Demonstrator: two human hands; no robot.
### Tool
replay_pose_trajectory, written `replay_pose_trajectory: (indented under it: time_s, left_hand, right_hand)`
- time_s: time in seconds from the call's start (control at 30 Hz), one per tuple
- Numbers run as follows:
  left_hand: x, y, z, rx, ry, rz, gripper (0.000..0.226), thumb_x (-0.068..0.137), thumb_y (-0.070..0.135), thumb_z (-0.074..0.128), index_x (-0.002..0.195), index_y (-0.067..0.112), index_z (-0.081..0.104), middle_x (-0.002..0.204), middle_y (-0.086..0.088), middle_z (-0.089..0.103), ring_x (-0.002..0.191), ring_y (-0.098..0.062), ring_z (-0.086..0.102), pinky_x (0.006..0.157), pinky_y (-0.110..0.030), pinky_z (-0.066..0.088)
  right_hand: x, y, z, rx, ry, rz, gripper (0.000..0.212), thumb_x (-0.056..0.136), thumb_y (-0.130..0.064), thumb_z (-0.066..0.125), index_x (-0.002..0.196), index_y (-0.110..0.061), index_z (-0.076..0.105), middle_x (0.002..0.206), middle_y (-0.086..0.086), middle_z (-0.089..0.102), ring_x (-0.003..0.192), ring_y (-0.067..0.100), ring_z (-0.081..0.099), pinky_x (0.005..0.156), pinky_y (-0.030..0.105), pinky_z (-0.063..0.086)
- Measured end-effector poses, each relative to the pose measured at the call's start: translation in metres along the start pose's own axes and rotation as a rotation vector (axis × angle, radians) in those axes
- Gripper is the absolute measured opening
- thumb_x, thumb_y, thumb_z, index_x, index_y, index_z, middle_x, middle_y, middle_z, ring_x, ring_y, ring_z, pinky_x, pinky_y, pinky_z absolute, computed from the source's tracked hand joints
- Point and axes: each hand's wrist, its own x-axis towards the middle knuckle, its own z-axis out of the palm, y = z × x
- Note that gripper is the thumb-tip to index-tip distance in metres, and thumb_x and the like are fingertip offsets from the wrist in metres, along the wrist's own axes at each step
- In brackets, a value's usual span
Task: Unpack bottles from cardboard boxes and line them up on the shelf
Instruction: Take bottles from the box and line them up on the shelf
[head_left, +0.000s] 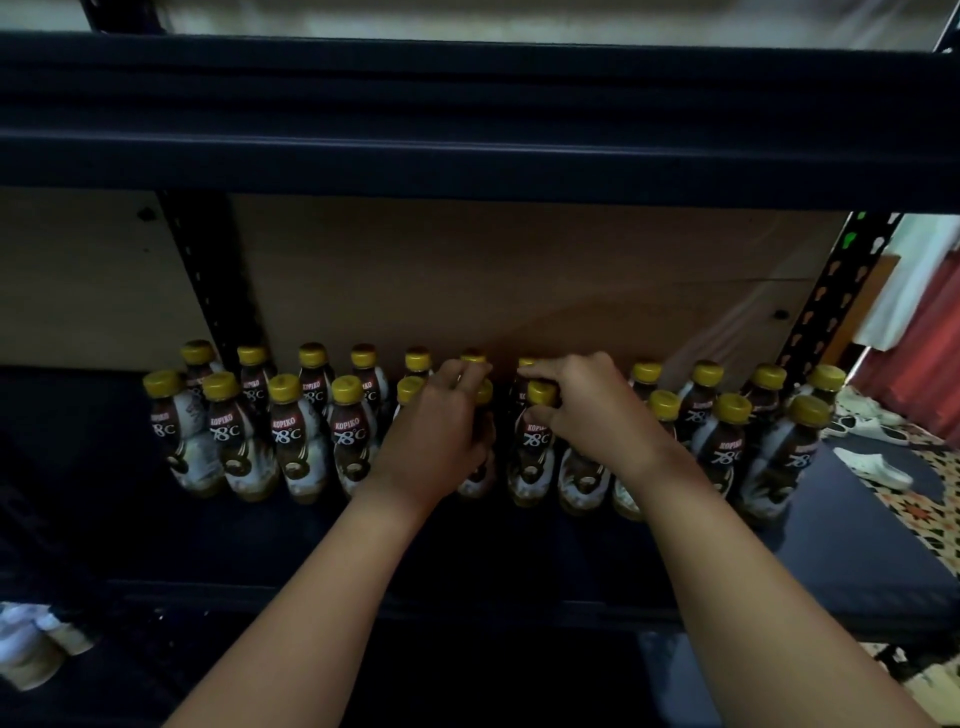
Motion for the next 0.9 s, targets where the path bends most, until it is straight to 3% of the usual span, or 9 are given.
replay_pose_trajectory:
  time_s: [0.1, 0.23, 0.3, 0.5, 0.63, 0.73, 0.83, 0.9]
  left_hand:
    - [-0.008, -0.001, 0.002, 0.016, 0.115, 0.049, 0.058, 0.086, 0.010, 0.070, 0.141, 0.004, 0.055, 0.144, -0.015, 0.053, 0.132, -0.033, 0.052, 0.110, -0.041, 0.046]
    - [-0.029, 0.004, 0.009, 0.080, 0.283, 0.110, 0.051, 0.091, 0.020, 0.062, 0.138, 0.004, 0.058, 0.137, -0.014, 0.056, 0.124, -0.034, 0.053, 0.104, -0.042, 0.046]
    - [-0.052, 0.006, 0.020, 0.094, 0.323, 0.131, 0.047, 0.088, 0.019, 0.066, 0.133, 0.006, 0.062, 0.129, -0.011, 0.061, 0.117, -0.032, 0.054, 0.097, -0.038, 0.042]
    - [-0.146, 0.019, 0.083, 0.078, 0.462, 0.133, 0.027, 0.086, 0.015, 0.069, 0.111, 0.021, 0.062, 0.096, -0.002, 0.071, 0.091, -0.022, 0.059, 0.083, -0.035, 0.036]
    - [-0.243, 0.009, 0.166, 0.014, 0.270, -0.005, 0.026, 0.089, 0.013, 0.067, 0.112, 0.024, 0.060, 0.097, 0.005, 0.068, 0.090, -0.016, 0.059, 0.086, -0.031, 0.035]
    - [-0.325, -0.020, 0.250, -0.005, 0.050, -0.240, 0.030, 0.090, 0.020, 0.065, 0.119, 0.025, 0.057, 0.108, 0.005, 0.065, 0.101, -0.017, 0.055, 0.090, -0.030, 0.033]
    - [-0.400, -0.056, 0.340, 0.056, -0.273, -0.509, 0.052, 0.088, 0.026, 0.070, 0.135, 0.024, 0.050, 0.129, 0.000, 0.053, 0.122, -0.026, 0.046, 0.101, -0.039, 0.034]
    - [-0.446, -0.081, 0.393, 0.124, -0.535, -0.709, 0.077, 0.088, 0.034, 0.073, 0.151, 0.019, 0.033, 0.151, -0.009, 0.037, 0.143, -0.033, 0.028, 0.117, -0.048, 0.025]
  right_hand:
    - [-0.005, 0.004, 0.008, 0.000, 0.123, -0.069, 0.058, 0.088, -0.024, 0.079, 0.142, -0.019, 0.059, 0.141, 0.003, 0.059, 0.137, 0.016, 0.041, 0.113, 0.026, 0.037]
    - [-0.028, 0.012, 0.033, 0.009, 0.491, -0.158, 0.041, 0.088, -0.018, 0.078, 0.127, -0.010, 0.070, 0.123, 0.005, 0.065, 0.124, 0.019, 0.048, 0.108, 0.009, 0.028]
    - [-0.053, 0.013, 0.053, 0.047, 0.620, -0.187, 0.027, 0.090, -0.013, 0.076, 0.117, -0.006, 0.074, 0.107, 0.007, 0.066, 0.109, 0.022, 0.053, 0.101, 0.007, 0.029]
    - [-0.141, 0.040, 0.141, 0.108, 0.634, -0.362, 0.004, 0.089, -0.003, 0.073, 0.088, -0.001, 0.077, 0.083, 0.008, 0.069, 0.069, 0.028, 0.060, 0.075, 0.035, 0.046]
    - [-0.205, 0.064, 0.234, 0.201, 0.410, -0.312, 0.004, 0.089, -0.005, 0.073, 0.091, -0.003, 0.075, 0.084, 0.003, 0.066, 0.071, 0.022, 0.055, 0.071, 0.033, 0.046]
    - [-0.259, 0.109, 0.336, 0.227, 0.267, -0.103, 0.004, 0.092, -0.009, 0.069, 0.094, -0.007, 0.073, 0.085, -0.003, 0.061, 0.077, 0.018, 0.052, 0.076, 0.032, 0.047]
    - [-0.318, 0.172, 0.446, 0.215, 0.121, 0.186, 0.006, 0.094, -0.015, 0.066, 0.099, -0.014, 0.069, 0.089, -0.006, 0.060, 0.087, 0.013, 0.050, 0.083, 0.035, 0.049]
    - [-0.352, 0.211, 0.512, 0.193, 0.014, 0.372, 0.017, 0.089, -0.010, 0.070, 0.105, -0.014, 0.067, 0.095, -0.001, 0.064, 0.095, 0.019, 0.053, 0.084, 0.036, 0.048]
